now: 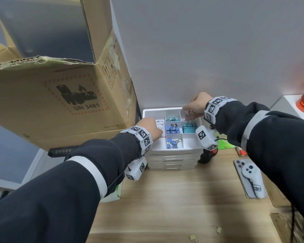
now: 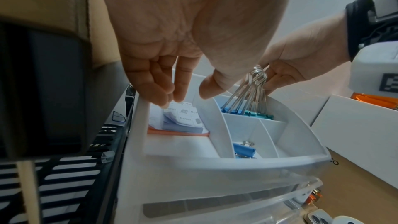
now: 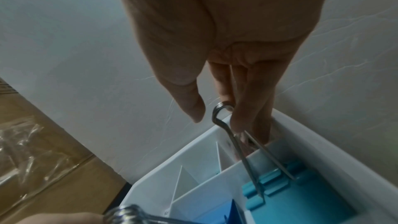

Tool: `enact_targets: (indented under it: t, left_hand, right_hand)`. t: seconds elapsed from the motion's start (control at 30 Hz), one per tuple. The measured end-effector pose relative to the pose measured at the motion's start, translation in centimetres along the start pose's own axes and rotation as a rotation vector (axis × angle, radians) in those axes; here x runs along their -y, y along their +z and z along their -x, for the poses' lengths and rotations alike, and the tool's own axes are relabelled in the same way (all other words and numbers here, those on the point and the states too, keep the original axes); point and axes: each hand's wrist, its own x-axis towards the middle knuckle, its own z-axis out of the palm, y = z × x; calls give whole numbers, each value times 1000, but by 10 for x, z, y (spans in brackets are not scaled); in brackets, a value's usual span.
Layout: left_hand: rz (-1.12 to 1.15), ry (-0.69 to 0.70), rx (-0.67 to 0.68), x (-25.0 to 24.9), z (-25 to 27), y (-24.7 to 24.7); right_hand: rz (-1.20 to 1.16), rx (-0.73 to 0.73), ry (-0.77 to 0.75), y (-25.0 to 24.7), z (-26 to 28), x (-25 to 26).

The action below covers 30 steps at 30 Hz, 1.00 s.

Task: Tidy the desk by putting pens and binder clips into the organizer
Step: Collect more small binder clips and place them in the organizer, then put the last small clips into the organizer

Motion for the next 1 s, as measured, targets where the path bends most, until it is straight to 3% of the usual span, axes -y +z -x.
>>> enact_targets:
  t: [0.6, 0.83, 1.0]
  left_hand:
    - [25, 56, 61, -7, 32, -1]
    - [49, 260, 186, -17, 79, 31]
    - [64, 286, 262, -22, 100, 73]
  right_hand:
    - [-148, -140, 41, -3, 33, -25]
    - [-207, -99, 146, 16, 71, -99]
    - [-259, -15, 296, 45, 91, -166]
